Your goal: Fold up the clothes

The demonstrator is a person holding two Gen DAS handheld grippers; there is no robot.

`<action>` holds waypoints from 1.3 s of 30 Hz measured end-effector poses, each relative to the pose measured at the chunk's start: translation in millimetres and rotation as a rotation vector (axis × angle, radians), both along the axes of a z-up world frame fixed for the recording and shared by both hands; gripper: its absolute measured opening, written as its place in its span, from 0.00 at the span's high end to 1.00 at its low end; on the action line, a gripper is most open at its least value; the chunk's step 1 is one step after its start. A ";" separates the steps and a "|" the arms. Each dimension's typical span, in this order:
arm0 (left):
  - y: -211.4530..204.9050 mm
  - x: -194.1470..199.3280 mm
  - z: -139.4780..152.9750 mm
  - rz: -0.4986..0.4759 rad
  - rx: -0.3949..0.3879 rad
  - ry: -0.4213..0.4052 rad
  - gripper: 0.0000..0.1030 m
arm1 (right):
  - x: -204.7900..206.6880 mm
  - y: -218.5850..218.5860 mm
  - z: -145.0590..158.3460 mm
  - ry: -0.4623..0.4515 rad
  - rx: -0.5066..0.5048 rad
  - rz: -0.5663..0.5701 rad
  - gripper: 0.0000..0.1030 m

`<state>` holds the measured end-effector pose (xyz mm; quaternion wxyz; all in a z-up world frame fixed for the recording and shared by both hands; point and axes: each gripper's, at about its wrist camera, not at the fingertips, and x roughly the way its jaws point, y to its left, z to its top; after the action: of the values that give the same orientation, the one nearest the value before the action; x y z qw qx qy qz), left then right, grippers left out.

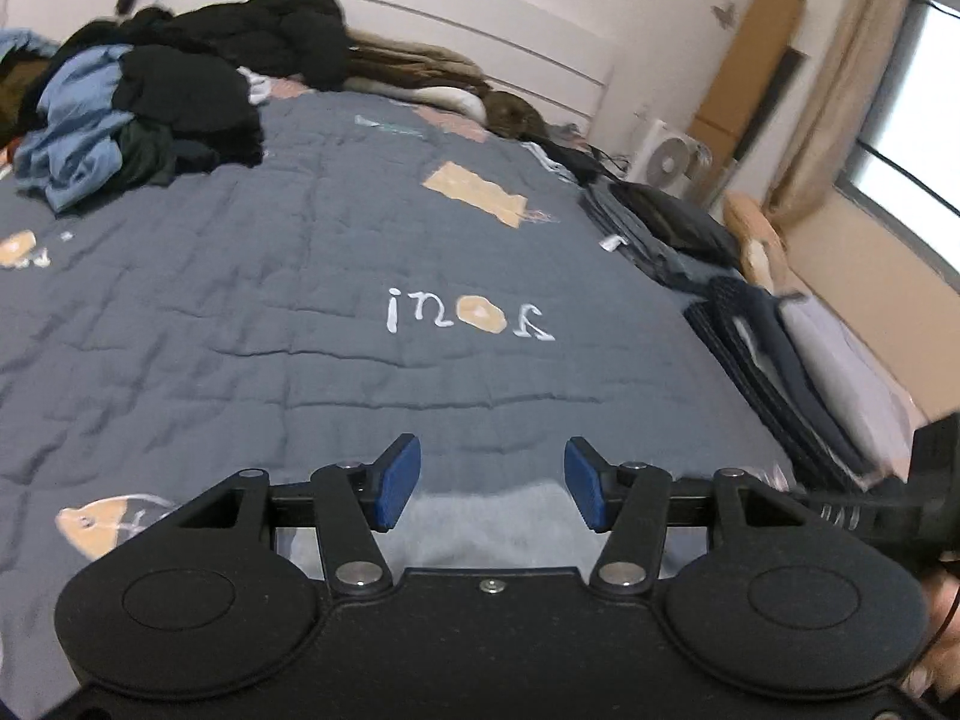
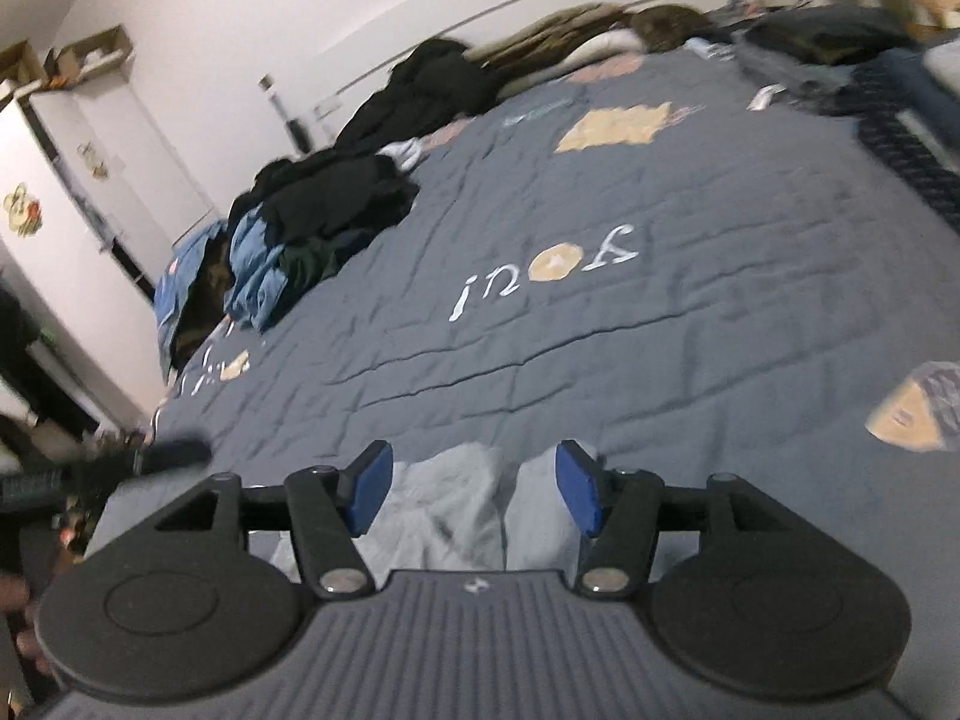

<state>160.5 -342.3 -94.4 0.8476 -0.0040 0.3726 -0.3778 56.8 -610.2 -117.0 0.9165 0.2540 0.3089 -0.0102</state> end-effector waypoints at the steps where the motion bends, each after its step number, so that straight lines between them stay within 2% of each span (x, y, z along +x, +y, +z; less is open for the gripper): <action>1: -4.0 3.9 -4.9 -0.003 0.017 -0.002 0.48 | 9.1 -1.7 -7.2 0.003 0.002 0.028 0.43; 4: -15.8 15.8 -19.7 -0.013 0.066 -0.006 0.48 | 23.4 -5.9 -28.3 0.041 0.020 0.074 0.43; 7: -13.3 13.0 -41.2 -0.046 0.148 0.019 0.48 | 34.0 -7.5 -41.6 0.086 0.045 0.108 0.43; 13: -15.8 6.0 -61.3 -0.066 0.171 -0.004 0.48 | 44.5 -0.2 -45.5 0.083 0.089 0.183 0.43; 16: -20.6 11.3 -74.0 -0.068 0.188 0.021 0.48 | 47.6 0.7 -54.5 0.107 0.114 0.178 0.45; 17: -21.8 11.2 -77.7 -0.073 0.197 0.019 0.48 | 48.9 0.5 -58.5 0.119 0.124 0.170 0.52; 18: -22.0 9.7 -80.1 -0.079 0.206 0.019 0.48 | 51.5 -0.1 -63.3 0.136 0.140 0.162 0.74; 19: -23.0 8.7 -81.7 -0.086 0.213 0.013 0.49 | 52.2 -0.7 -66.0 0.131 0.159 0.150 0.86; 20: -23.0 7.5 -80.9 -0.093 0.212 0.006 0.50 | 52.8 -1.3 -68.4 0.125 0.179 0.137 0.93; 23: -22.0 5.9 -77.6 -0.116 0.201 -0.005 0.52 | 51.9 -1.5 -66.1 0.076 0.204 0.120 0.97; 26: -17.7 6.9 -72.2 -0.136 0.171 0.002 0.50 | 52.1 -2.8 -59.5 0.054 0.213 0.107 0.96; 30: -7.9 13.7 -61.8 -0.126 0.078 0.028 0.49 | 53.0 -6.7 -53.0 0.118 0.151 0.090 0.91; 31: -6.2 15.5 -59.9 -0.117 0.075 0.028 0.49 | 51.4 -8.5 -48.1 0.119 0.124 0.095 0.90; 33: -2.3 19.3 -56.8 -0.095 0.075 0.026 0.48 | 45.8 -9.0 -36.1 0.072 0.067 0.083 0.87; 34: 3.1 23.9 -56.7 -0.055 0.061 0.034 0.48 | 45.7 -8.2 -31.8 0.041 0.062 0.100 0.85; 36: 14.1 33.3 -56.5 0.027 0.032 0.050 0.48 | 44.4 -2.7 -26.6 -0.009 0.079 0.154 0.61; 38: 27.5 43.5 -55.6 0.112 -0.018 0.079 0.48 | 47.5 11.8 -26.3 -0.056 0.076 0.231 0.54; 39: 35.5 49.1 -54.7 0.156 -0.055 0.100 0.48 | 51.0 19.3 -28.8 -0.057 0.080 0.270 0.54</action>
<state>209.6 -306.8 -149.1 0.8545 -0.0750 0.4025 -0.3198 107.8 -590.8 -145.8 0.9072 0.2465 0.3142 0.1327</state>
